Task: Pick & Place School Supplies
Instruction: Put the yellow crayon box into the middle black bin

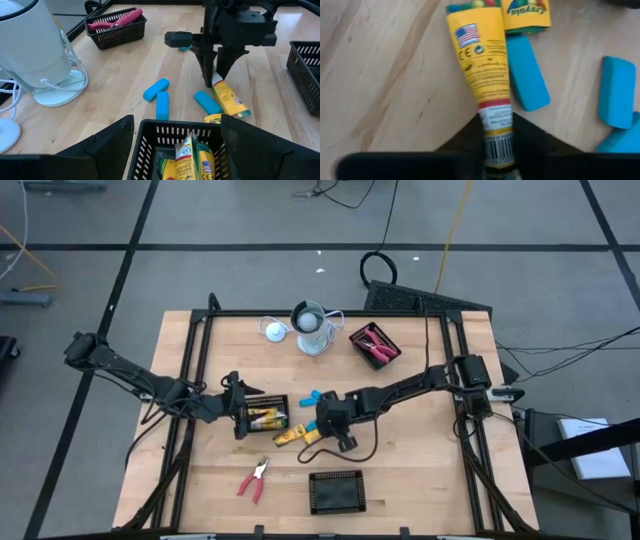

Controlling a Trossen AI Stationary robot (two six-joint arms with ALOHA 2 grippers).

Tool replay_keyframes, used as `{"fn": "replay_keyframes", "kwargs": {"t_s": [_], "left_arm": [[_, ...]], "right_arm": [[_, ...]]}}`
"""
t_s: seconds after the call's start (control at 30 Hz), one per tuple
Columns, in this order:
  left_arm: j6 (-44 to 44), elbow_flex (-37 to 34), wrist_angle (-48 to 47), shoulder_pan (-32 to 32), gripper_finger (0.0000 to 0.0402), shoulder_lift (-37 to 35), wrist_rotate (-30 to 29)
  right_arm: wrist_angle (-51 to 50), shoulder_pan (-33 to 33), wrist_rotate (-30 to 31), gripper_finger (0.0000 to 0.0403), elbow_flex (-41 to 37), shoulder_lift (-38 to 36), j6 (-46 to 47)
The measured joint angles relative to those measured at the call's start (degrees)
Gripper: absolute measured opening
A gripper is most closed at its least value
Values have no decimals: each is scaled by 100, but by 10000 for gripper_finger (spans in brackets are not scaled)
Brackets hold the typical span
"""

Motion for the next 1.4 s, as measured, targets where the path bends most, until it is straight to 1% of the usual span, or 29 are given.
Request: {"fn": "replay_keyframes", "kwargs": {"t_s": [0.07, 0.1, 0.33, 0.6, 0.73, 0.83, 1.07, 1.27, 1.33, 1.4], "left_arm": [[-2, 0, 0, 0, 296, 0, -2], [-4, -1, 0, 0, 296, 0, -4], [7, 0, -2, 0, 296, 0, -15], [24, 0, -22, 0, 296, -2, -44], [66, -1, -2, 0, 296, -2, -44], [132, -1, 26, 0, 296, -1, -44], [217, 0, 160, 9, 296, 0, -37], [190, 0, 280, 11, 296, -2, 11], [197, 0, 319, 11, 296, 2, 11], [197, -2, 338, 11, 296, 9, 13]], "right_arm": [[-25, 23, 0, 26, 0, -2, 13], [-37, 32, 2, 23, 2, -2, 23], [-117, 86, 40, 24, 1, -22, 292], [-336, 176, -7, 24, -28, -336, 368], [-358, 215, 273, 24, -22, -567, 376], [-135, 180, 436, 24, -20, -716, 283], [657, -172, 442, 24, 16, -816, -37], [1124, -481, 381, 24, 215, -732, -248], [1143, -567, 156, 24, 288, -728, -263], [1479, -616, 118, 24, 327, -670, -263]]}}
